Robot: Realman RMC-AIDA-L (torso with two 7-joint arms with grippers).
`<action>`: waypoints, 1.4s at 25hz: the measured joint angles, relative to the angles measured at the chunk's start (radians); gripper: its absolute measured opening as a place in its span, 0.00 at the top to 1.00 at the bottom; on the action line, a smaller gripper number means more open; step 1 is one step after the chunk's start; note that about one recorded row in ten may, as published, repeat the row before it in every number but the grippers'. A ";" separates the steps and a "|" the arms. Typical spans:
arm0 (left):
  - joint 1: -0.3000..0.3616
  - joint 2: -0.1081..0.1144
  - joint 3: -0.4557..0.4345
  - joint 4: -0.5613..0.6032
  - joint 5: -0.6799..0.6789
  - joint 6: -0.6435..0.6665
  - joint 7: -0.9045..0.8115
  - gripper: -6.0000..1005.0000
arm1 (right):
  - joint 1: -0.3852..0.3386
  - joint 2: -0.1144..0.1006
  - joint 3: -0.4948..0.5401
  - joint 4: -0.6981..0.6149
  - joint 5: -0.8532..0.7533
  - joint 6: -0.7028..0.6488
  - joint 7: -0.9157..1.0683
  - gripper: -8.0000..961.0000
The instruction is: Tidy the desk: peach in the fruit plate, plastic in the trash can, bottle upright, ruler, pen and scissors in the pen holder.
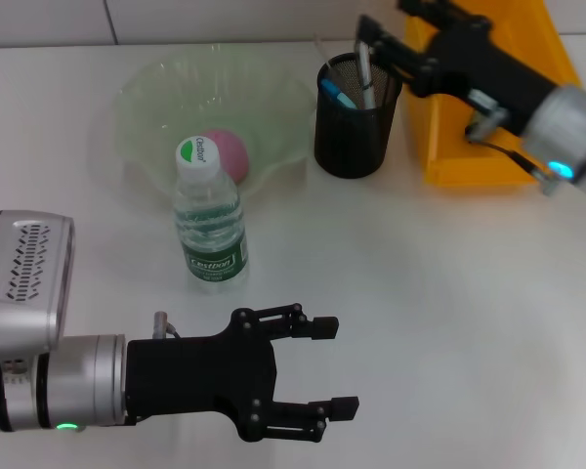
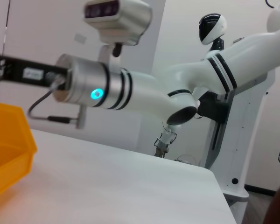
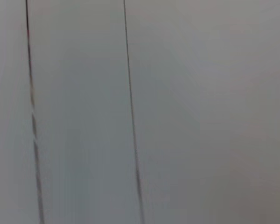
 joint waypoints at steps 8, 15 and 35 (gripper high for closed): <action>-0.002 0.001 -0.002 0.006 -0.004 0.008 -0.003 0.19 | -0.304 -0.039 0.226 -0.344 -0.421 -0.337 0.395 0.15; -0.009 0.002 -0.013 0.007 -0.001 0.003 -0.007 0.19 | -0.348 -0.046 0.591 -0.357 -0.897 -0.687 0.454 0.12; -0.019 0.004 -0.027 0.001 0.003 -0.025 -0.007 0.19 | -0.344 -0.018 0.619 -0.351 -1.193 -0.725 0.434 0.12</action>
